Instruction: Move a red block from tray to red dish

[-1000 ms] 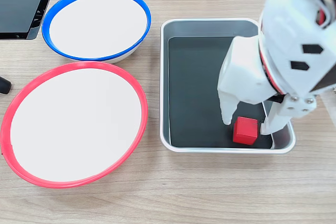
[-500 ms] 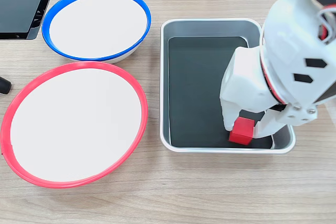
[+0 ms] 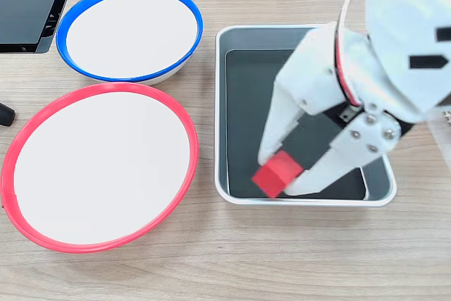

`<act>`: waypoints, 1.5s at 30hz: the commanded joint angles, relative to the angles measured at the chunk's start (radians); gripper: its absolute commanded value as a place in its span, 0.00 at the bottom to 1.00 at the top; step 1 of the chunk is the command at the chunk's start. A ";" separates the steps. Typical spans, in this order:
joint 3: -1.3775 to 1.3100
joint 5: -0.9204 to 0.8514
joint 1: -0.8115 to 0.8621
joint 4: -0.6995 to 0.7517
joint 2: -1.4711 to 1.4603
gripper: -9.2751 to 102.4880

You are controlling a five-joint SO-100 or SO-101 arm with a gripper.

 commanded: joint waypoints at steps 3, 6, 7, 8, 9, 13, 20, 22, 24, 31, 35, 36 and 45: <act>-0.181 0.529 0.032 -0.255 -0.040 0.08; -0.360 0.733 0.054 -0.307 -0.189 0.08; -0.413 0.764 0.061 -0.304 -0.238 0.08; -0.460 0.785 0.071 -0.296 -0.290 0.08; -0.505 0.784 0.080 -0.268 -0.337 0.08; -0.572 0.736 0.130 -0.232 -0.479 0.08; -0.594 0.661 0.224 -0.221 -0.600 0.08; -0.603 0.635 0.245 -0.222 -0.624 0.08; -0.618 0.623 0.265 -0.227 -0.649 0.09; -0.641 0.632 0.299 -0.308 -0.683 0.35; -0.629 0.683 0.275 -0.336 -0.649 0.35; -0.624 0.724 0.265 -0.351 -0.630 0.35; -0.551 1.508 0.213 -0.632 -0.262 0.08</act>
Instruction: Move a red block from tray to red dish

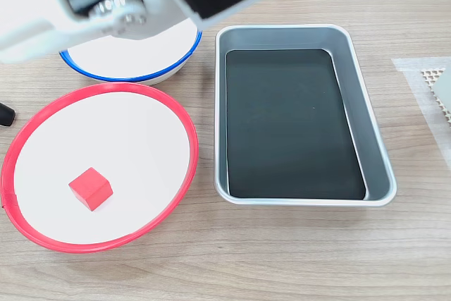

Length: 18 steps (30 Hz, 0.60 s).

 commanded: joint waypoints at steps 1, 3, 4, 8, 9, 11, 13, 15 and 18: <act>0.044 0.344 0.011 -0.071 0.215 0.08; 0.114 0.522 0.038 -0.084 0.322 0.08; 0.170 0.563 0.049 -0.084 0.388 0.08; 0.512 0.713 0.120 -0.118 0.669 0.08; 0.603 0.718 0.135 -0.118 0.732 0.08; 0.807 0.680 0.155 -0.129 0.879 0.08; 1.020 0.615 0.161 -0.077 1.069 0.08; 1.140 0.574 0.164 0.064 1.223 0.08; 1.273 0.574 0.166 0.264 1.422 0.08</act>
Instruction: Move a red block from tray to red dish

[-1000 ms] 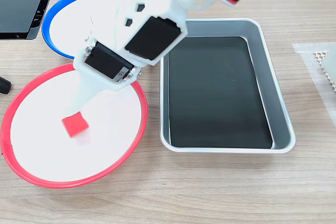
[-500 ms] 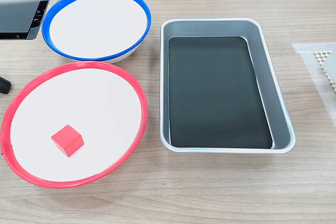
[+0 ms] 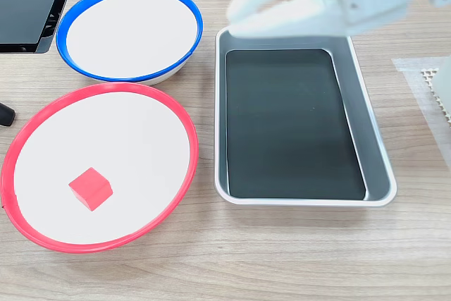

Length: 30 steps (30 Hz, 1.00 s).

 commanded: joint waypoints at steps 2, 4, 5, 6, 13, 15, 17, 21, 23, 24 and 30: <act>0.155 -0.009 0.009 0.229 0.270 0.08; 0.210 -0.015 0.015 0.304 0.368 0.08; 0.232 -0.021 0.023 0.336 0.407 0.08; 0.249 -0.026 0.029 0.368 0.434 0.08; 0.253 0.040 0.067 0.529 0.545 0.08; 0.253 0.043 0.072 0.529 0.545 0.08; 0.253 0.041 0.071 0.529 0.545 0.08; 0.253 0.054 0.081 0.529 0.545 0.08; 0.253 0.057 0.084 0.529 0.545 0.08; 0.253 0.054 0.081 0.529 0.545 0.08; 0.253 0.051 0.080 0.529 0.545 0.08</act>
